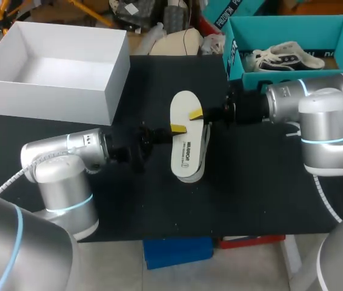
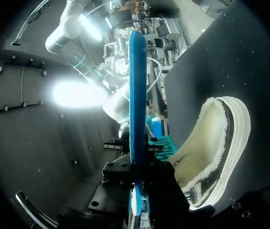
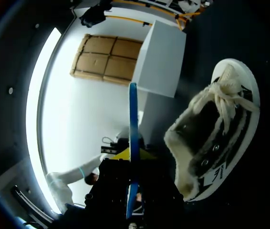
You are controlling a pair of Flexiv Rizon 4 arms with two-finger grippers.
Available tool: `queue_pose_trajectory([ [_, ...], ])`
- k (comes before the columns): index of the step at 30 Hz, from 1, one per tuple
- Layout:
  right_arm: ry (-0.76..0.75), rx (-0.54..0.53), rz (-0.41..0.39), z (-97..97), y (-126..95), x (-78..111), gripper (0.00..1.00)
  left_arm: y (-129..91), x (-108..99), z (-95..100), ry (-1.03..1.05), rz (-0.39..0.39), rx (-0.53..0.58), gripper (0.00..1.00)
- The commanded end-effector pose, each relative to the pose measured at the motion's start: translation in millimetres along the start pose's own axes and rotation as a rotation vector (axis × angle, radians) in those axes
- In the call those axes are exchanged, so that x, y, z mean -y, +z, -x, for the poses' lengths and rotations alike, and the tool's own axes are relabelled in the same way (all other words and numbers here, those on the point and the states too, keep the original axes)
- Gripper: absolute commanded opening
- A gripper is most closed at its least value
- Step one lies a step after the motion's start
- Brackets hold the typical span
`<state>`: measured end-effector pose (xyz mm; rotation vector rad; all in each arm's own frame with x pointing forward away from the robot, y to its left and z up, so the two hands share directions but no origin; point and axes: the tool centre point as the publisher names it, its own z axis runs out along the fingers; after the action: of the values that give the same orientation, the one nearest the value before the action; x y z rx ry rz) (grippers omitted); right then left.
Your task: Take the shoe out of the shoebox, open the shoe tongue, remove and reinsert the insole, then place the shoe into the shoebox
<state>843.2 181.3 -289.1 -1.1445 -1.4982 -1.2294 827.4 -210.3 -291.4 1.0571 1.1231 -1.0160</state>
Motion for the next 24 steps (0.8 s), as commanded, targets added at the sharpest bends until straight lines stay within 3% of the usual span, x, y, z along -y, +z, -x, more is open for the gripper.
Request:
queue_pose_trajectory([
  [1, 0.000, -0.001, -0.001, 0.8, 2, 0.7, 0.31, 4, -1, -0.5, 0.004, -0.006, 0.000, 0.00],
  [2, -0.008, -0.006, 0.022, 0.4, 0, 0.9, 1.00, 4, 0, -0.1, 0.001, -0.002, -0.019, 0.00],
  [6, -0.027, 0.016, 0.085, -1.7, -11, 2.9, 1.00, 1, 6, 3.3, -0.023, -0.006, -0.079, 0.00],
  [12, -0.061, 0.143, 0.139, -5.4, -33, 15.6, 1.00, -11, 23, 14.2, -0.013, -0.042, -0.230, 0.00],
  [24, -0.064, 0.278, 0.239, -18.0, -72, 65.9, 1.00, -47, 69, 27.8, -0.036, -0.153, -0.516, 0.00],
])
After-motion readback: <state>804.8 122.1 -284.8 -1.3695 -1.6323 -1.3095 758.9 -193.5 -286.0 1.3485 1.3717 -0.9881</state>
